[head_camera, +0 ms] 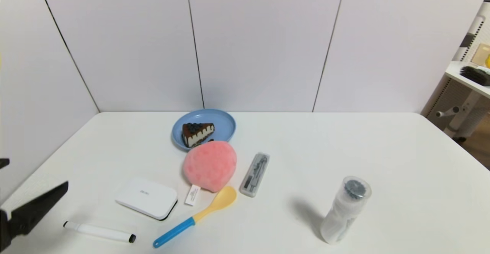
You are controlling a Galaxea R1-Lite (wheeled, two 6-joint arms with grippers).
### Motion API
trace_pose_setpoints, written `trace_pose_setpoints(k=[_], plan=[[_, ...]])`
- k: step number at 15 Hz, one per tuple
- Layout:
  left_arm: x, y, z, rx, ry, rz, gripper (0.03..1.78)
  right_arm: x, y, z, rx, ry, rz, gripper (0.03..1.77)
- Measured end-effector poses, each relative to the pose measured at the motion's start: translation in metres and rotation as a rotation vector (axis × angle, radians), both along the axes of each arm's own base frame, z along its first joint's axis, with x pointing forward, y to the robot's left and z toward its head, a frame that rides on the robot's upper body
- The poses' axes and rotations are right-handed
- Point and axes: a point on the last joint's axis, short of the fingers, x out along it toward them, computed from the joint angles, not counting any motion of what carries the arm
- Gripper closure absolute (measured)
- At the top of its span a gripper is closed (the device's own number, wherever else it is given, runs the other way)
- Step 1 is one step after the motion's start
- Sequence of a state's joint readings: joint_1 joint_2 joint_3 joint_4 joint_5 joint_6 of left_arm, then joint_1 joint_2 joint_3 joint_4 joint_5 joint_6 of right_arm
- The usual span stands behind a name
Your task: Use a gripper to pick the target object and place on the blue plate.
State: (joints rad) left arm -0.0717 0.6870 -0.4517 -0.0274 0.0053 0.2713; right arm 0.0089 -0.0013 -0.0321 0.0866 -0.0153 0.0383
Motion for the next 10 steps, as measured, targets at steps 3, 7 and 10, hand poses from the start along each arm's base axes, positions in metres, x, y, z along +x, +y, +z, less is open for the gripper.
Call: trace_pose_setpoints(k=[3,7,10], plan=[[-0.043,0.003,-0.058,-0.042,-0.042,0.017,0.12,0.0,0.0,0.0,0.0,0.0,0.0,0.1],[-0.071,0.003,-0.113,-0.09,-0.117,0.017,0.12,0.0,0.0,0.0,0.0,0.0,0.0,0.1],[-0.076,0.003,-0.125,-0.17,-0.16,0.024,0.12,0.0,0.0,0.0,0.0,0.0,0.0,0.1]])
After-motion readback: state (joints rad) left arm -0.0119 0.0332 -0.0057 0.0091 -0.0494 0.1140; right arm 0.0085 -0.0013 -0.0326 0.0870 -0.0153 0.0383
